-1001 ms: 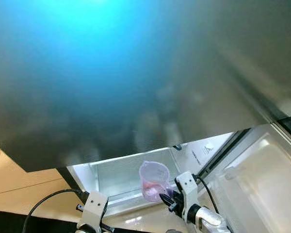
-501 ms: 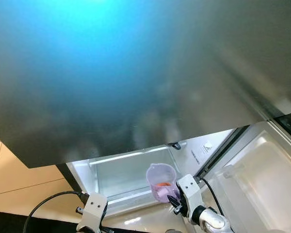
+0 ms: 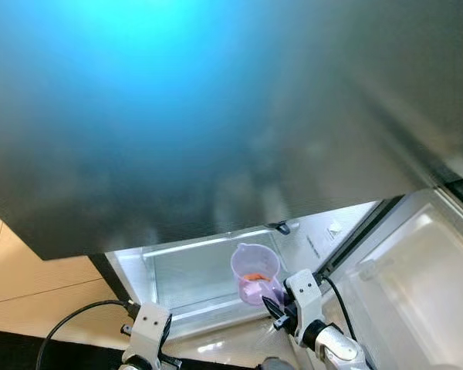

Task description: Restocking fridge

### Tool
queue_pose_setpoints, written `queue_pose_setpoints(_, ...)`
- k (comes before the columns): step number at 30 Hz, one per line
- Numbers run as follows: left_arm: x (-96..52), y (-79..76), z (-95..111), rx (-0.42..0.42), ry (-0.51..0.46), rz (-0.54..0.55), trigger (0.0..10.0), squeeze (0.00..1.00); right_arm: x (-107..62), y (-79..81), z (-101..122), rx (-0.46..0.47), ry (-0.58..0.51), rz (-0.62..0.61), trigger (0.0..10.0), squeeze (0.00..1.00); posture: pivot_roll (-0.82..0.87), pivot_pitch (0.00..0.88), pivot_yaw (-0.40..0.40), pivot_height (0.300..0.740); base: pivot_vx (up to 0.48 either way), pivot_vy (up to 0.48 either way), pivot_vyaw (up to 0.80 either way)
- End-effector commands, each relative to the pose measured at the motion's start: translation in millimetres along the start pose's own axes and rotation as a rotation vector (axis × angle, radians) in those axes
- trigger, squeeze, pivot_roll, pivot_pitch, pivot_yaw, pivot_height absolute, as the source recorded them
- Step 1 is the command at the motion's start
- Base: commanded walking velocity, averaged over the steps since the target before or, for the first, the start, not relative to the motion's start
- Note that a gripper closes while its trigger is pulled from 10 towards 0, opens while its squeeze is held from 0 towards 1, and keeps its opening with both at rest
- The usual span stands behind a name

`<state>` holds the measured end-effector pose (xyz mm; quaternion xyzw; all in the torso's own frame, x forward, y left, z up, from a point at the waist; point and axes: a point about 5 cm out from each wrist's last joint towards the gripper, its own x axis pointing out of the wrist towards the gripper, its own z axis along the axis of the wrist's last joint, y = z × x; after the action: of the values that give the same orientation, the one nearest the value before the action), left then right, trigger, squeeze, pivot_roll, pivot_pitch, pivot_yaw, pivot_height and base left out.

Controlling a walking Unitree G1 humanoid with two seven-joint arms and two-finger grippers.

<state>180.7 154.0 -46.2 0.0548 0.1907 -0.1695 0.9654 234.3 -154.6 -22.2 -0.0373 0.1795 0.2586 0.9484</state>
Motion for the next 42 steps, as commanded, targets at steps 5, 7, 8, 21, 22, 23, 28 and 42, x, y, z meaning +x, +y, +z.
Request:
queue_pose_setpoints(5, -0.2, -3.8, -0.4, 0.000, -0.006, -0.021, 10.0, 0.00, -3.2, -2.6, 3.3, 0.000, -0.040, -0.008, 10.0, 0.00, -0.12, 0.134, -0.041, 0.650, 0.000, 0.000, 0.00)
queue_pose_setpoints(7, 0.0, -4.0, -0.2, 0.000, -0.007, -0.022, 10.0, 0.00, -2.9, -2.9, 6.9, -0.001, -0.065, -0.010, 10.0, 0.00, -0.12, 0.131, -0.042, 0.641, 0.000, 0.000, 0.00)
queue_pose_setpoints(8, 0.1, -4.0, -0.1, 0.000, -0.008, -0.022, 10.0, 0.00, -2.7, -3.2, 8.4, -0.002, -0.076, -0.012, 10.0, 0.00, -0.12, 0.131, -0.042, 0.636, 0.000, 0.000, 0.00)
queue_pose_setpoints(21, 9.1, -5.5, 14.8, 0.025, -0.072, -0.048, 10.0, 0.00, 6.6, -8.7, 43.4, -0.031, -0.210, 0.000, 10.0, 0.00, -0.13, 0.122, -0.047, 0.636, 0.000, 0.000, 0.00)
queue_pose_setpoints(22, 10.3, -5.6, 16.4, 0.026, -0.078, -0.049, 10.0, 0.00, 7.0, -9.3, 45.9, -0.033, -0.220, 0.001, 10.0, 0.00, -0.13, 0.122, -0.047, 0.636, 0.000, 0.000, 0.00)
queue_pose_setpoints(23, 10.3, -5.6, 16.4, 0.026, -0.078, -0.049, 10.0, 0.00, 7.0, -9.3, 45.9, -0.033, -0.220, 0.001, 10.0, 0.00, -0.13, 0.122, -0.047, 0.636, 0.000, 0.000, 0.00)
queue_pose_setpoints(28, 15.2, -6.4, 23.1, 0.030, -0.102, -0.051, 10.0, 0.00, 9.1, -9.1, 55.5, -0.042, -0.251, 0.026, 10.0, 0.00, -0.13, 0.120, -0.049, 0.626, 0.000, 0.000, 0.00)
queue_pose_setpoints(42, 16.8, -8.9, 26.0, 0.032, -0.116, -0.055, 10.0, 0.00, 10.0, -10.6, 72.8, -0.046, -0.312, 0.031, 10.0, 0.00, -0.14, 0.126, -0.052, 0.621, 0.000, 0.000, 0.00)
